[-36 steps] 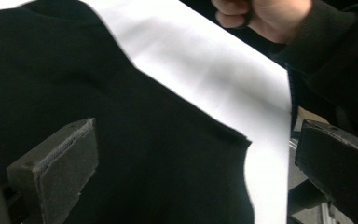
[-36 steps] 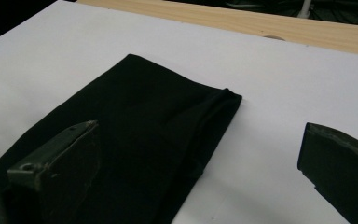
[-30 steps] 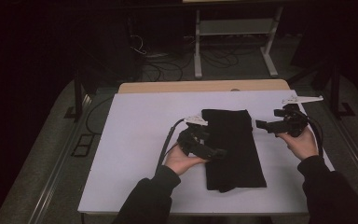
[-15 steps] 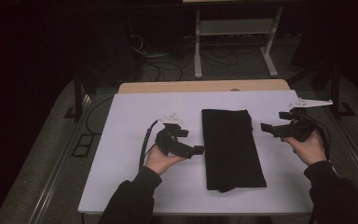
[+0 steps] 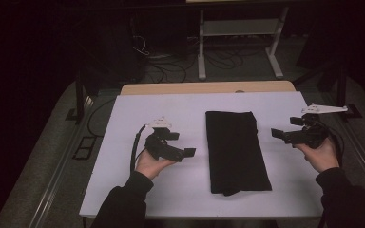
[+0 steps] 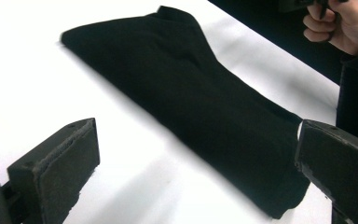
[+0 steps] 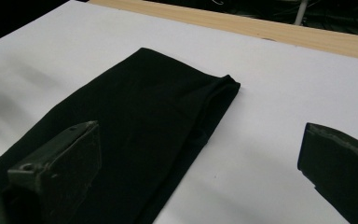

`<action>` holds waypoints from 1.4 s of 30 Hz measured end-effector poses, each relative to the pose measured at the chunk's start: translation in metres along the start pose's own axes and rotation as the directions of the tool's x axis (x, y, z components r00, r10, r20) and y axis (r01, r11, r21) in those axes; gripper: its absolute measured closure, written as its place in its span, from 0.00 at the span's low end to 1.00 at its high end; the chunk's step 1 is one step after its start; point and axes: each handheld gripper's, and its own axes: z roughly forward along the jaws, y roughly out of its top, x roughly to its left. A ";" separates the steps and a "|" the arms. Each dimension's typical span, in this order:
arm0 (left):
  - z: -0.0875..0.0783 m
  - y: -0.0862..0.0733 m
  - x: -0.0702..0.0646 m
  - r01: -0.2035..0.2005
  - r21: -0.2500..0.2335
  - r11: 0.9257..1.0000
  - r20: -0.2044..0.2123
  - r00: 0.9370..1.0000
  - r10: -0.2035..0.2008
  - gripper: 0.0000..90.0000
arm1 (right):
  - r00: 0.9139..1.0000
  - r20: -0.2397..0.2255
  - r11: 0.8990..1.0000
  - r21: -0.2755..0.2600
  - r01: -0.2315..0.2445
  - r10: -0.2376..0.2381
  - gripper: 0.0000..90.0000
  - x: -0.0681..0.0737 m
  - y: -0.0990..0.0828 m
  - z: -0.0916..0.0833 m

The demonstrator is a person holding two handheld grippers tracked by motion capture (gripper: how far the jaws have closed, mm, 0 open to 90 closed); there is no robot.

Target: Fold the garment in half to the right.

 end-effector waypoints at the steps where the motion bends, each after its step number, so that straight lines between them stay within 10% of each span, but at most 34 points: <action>1: -0.002 -0.001 0.001 0.004 -0.004 1.000 -0.002 1.000 -0.004 0.00 | 1.000 0.000 1.000 -0.002 0.004 -0.004 0.00 0.000 -0.001 -0.001; 42: -0.063 -0.045 0.036 0.050 -0.074 0.996 -0.121 0.991 -0.059 0.00 | 1.000 -0.009 1.000 0.013 0.026 -0.026 0.00 0.011 -0.033 -0.023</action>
